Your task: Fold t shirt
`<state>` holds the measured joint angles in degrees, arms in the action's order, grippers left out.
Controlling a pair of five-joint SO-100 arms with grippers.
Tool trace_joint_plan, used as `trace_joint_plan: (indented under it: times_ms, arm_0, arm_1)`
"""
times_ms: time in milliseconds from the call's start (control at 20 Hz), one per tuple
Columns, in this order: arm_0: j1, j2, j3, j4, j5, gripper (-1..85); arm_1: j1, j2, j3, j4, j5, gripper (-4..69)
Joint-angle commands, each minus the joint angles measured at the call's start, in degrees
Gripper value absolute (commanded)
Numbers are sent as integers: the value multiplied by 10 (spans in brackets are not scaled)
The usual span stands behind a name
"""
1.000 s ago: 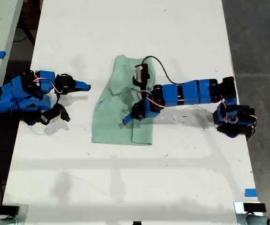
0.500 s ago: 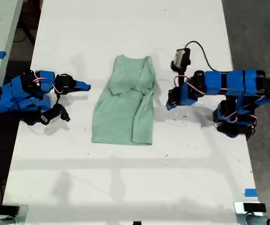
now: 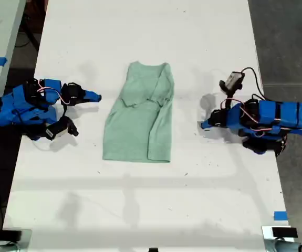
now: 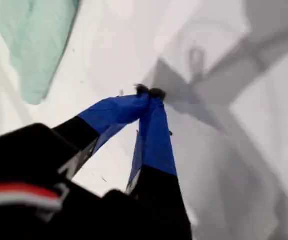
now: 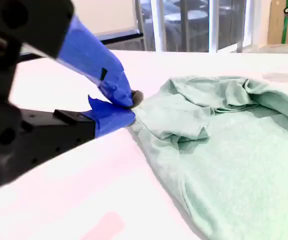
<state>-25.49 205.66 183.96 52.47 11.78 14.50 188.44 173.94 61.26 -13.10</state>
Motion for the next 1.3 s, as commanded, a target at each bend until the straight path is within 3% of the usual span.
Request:
trace_joint_plan:
  times_ms: [0,300,500,1250]
  arm_0:
    - [7,4,6,-1,-11,-1]
    - [-2,4,6,2,-15,-1]
    - [4,4,4,-25,50,-2]
    - [-4,4,4,5,-14,1]
  arm_1:
    - [22,127,35,53,4,-10]
    - [41,127,41,69,28,-10]
    - [44,127,41,77,35,-10]
    - [49,127,42,79,40,-10]
